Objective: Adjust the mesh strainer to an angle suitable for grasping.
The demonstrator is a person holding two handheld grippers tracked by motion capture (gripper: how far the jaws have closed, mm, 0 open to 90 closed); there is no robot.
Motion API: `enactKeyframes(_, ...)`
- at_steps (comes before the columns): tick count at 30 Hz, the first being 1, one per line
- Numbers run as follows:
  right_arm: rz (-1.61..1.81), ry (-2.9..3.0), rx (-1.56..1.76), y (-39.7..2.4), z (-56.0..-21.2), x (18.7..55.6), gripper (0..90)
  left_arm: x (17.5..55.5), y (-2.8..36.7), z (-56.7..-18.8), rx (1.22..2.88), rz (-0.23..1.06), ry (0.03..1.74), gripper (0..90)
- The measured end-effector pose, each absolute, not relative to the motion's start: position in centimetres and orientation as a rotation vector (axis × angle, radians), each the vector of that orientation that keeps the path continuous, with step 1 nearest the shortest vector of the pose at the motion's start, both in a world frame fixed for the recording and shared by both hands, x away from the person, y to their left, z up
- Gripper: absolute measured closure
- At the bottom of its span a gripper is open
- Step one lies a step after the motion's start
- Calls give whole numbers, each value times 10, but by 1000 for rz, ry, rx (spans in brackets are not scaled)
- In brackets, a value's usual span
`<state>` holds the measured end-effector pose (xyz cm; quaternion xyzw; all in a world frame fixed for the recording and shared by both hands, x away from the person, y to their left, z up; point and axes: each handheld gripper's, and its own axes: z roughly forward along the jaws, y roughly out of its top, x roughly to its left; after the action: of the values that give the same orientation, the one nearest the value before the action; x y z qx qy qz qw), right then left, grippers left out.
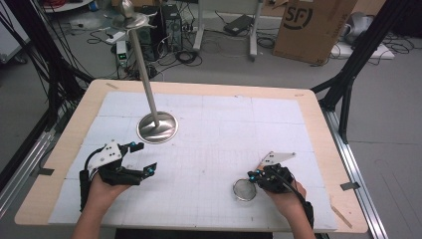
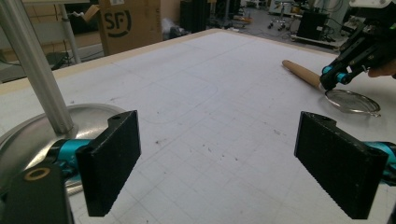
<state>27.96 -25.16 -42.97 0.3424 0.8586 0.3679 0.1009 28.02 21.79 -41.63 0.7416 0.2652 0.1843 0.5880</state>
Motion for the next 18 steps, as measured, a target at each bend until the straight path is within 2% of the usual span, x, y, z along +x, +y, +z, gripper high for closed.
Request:
enactKeyframes(7,1094,2423,1048,-267,-418,283,892,280,219,-416,1724,431,620,151)
enactKeyframes(18,976,2305,1233,-305,-426,303,892,281,219,-416,1723,431,621,151)
